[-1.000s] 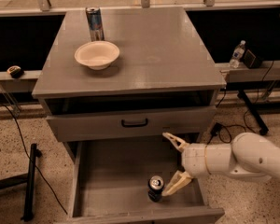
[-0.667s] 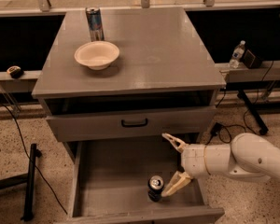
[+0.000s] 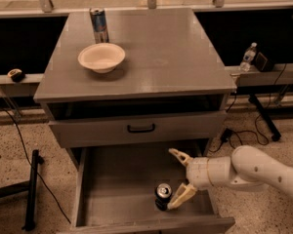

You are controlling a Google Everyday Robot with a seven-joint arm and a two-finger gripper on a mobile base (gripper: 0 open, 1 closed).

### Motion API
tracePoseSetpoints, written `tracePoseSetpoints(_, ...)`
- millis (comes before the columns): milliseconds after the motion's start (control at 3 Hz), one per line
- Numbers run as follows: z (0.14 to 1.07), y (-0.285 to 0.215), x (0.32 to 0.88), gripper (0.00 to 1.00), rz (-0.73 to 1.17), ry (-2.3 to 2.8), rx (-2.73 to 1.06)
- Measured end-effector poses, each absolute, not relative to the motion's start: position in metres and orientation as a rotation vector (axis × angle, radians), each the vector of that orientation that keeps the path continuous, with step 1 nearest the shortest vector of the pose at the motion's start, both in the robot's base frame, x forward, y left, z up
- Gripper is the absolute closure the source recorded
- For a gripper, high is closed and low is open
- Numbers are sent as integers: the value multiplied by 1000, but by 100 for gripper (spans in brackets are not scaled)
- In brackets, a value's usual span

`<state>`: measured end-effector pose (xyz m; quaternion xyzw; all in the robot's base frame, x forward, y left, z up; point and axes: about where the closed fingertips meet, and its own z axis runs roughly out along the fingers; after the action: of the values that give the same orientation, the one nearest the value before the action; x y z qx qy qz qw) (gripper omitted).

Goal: Pick pepsi can from middle drawer and place on counter

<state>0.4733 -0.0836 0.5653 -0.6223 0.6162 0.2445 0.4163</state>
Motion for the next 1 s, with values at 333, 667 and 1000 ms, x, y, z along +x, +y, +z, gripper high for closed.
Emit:
tracePoseSetpoints(333, 527, -79, 477, 0, 673, 1580, -1554)
tracePoseSetpoints(667, 524, -79, 478, 0, 677, 1593, -1554)
tracePoseSetpoints(1000, 512, -81, 483, 0, 693, 1646, -1553)
